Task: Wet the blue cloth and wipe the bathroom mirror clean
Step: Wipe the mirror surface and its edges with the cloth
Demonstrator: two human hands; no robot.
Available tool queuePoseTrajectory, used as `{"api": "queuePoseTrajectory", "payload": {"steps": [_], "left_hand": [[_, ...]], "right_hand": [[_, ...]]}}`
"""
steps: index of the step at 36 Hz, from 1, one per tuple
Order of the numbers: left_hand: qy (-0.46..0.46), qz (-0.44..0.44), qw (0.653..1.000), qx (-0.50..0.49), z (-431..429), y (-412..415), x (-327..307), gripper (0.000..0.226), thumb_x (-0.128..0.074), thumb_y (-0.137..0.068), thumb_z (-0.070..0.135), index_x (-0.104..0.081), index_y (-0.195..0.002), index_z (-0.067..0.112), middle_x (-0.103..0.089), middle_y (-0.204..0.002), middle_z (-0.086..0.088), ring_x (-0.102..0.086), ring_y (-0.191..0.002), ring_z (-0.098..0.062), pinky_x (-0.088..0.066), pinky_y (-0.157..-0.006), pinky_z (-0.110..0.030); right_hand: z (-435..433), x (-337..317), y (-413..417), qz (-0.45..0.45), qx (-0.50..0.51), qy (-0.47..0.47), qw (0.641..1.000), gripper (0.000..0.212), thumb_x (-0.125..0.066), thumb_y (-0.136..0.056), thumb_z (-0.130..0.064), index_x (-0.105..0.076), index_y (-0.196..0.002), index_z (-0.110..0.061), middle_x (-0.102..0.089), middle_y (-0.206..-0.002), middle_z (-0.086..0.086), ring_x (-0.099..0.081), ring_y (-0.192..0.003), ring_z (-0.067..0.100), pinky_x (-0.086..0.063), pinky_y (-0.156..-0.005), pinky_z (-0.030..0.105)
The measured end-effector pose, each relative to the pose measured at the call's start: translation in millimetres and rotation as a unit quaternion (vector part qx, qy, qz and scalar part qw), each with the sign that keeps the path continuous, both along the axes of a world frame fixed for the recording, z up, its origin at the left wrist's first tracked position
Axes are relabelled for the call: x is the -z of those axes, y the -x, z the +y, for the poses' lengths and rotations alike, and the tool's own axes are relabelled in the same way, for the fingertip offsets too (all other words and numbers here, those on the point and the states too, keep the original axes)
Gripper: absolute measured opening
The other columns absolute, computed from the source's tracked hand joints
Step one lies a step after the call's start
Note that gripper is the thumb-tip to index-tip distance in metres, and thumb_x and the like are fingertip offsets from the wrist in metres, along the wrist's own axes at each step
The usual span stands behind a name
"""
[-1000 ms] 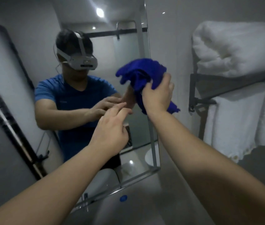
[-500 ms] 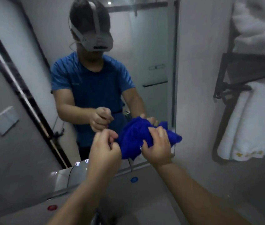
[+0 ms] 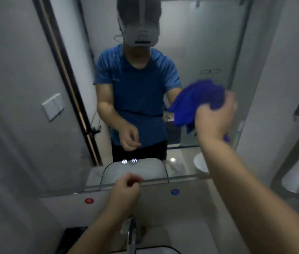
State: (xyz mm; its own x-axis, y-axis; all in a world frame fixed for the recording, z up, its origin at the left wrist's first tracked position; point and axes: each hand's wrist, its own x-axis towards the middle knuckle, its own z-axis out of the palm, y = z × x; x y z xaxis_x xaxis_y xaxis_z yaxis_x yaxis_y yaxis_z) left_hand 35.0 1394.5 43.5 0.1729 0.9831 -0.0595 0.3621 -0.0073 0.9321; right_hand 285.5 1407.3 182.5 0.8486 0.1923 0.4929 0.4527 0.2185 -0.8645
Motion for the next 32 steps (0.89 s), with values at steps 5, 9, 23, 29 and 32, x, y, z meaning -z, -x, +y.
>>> {"api": "queuePoseTrajectory", "payload": {"steps": [5, 9, 23, 29, 32], "left_hand": [[-0.058, -0.028, 0.997, -0.038, 9, 28, -45, 0.023, -0.061, -0.100, 0.003, -0.076, -0.096, 0.019, -0.072, -0.081, -0.011, -0.067, -0.068, -0.021, -0.053, -0.064, -0.037], [-0.066, -0.038, 0.996, -0.044, 7, 47, -58, 0.024, -0.058, -0.101, 0.002, -0.075, -0.096, 0.017, -0.073, -0.087, -0.010, -0.068, -0.064, -0.010, -0.056, -0.063, -0.031], [0.283, -0.138, 0.946, -0.076, -15, 44, 74, 0.022, -0.050, -0.101, -0.001, -0.072, -0.103, 0.005, -0.061, -0.064, -0.009, -0.055, -0.049, -0.022, -0.040, -0.048, -0.024], [0.400, -0.273, 0.866, -0.126, -17, 49, 89, 0.030, -0.048, -0.101, 0.003, -0.068, -0.121, -0.003, -0.057, -0.081, -0.017, -0.051, -0.061, -0.027, -0.040, -0.054, -0.033], [0.409, -0.313, 0.842, -0.158, -9, 59, 79, 0.022, -0.051, -0.109, 0.013, -0.067, -0.119, 0.003, -0.070, -0.105, -0.018, -0.064, -0.082, -0.034, -0.051, -0.071, -0.042]], "right_hand": [[17, -106, 23, -0.095, 0.056, -0.053, 0.992, 0.043, -0.053, -0.082, -0.015, -0.067, -0.123, -0.016, -0.063, -0.122, 0.006, -0.063, -0.106, 0.027, -0.024, -0.067, 0.021], [22, -94, 36, -0.197, 0.062, -0.041, 0.978, 0.050, -0.058, -0.083, -0.016, -0.067, -0.132, -0.009, -0.064, -0.125, 0.018, -0.052, -0.104, 0.023, -0.031, -0.069, 0.030], [5, 198, 100, 0.120, -0.123, 0.166, 0.971, 0.047, -0.061, -0.081, -0.024, -0.056, -0.126, -0.013, -0.068, -0.107, 0.012, -0.067, -0.100, 0.037, -0.058, -0.092, 0.057], [12, 217, 156, 0.179, -0.190, 0.210, 0.942, 0.051, -0.072, -0.085, -0.001, -0.051, -0.128, -0.018, -0.069, -0.102, 0.003, -0.070, -0.093, 0.022, -0.060, -0.084, 0.043], [21, 220, 179, 0.159, -0.209, 0.221, 0.939, 0.055, -0.075, -0.085, -0.004, -0.048, -0.129, -0.022, -0.067, -0.104, 0.001, -0.069, -0.094, 0.018, -0.058, -0.081, 0.038]]}}
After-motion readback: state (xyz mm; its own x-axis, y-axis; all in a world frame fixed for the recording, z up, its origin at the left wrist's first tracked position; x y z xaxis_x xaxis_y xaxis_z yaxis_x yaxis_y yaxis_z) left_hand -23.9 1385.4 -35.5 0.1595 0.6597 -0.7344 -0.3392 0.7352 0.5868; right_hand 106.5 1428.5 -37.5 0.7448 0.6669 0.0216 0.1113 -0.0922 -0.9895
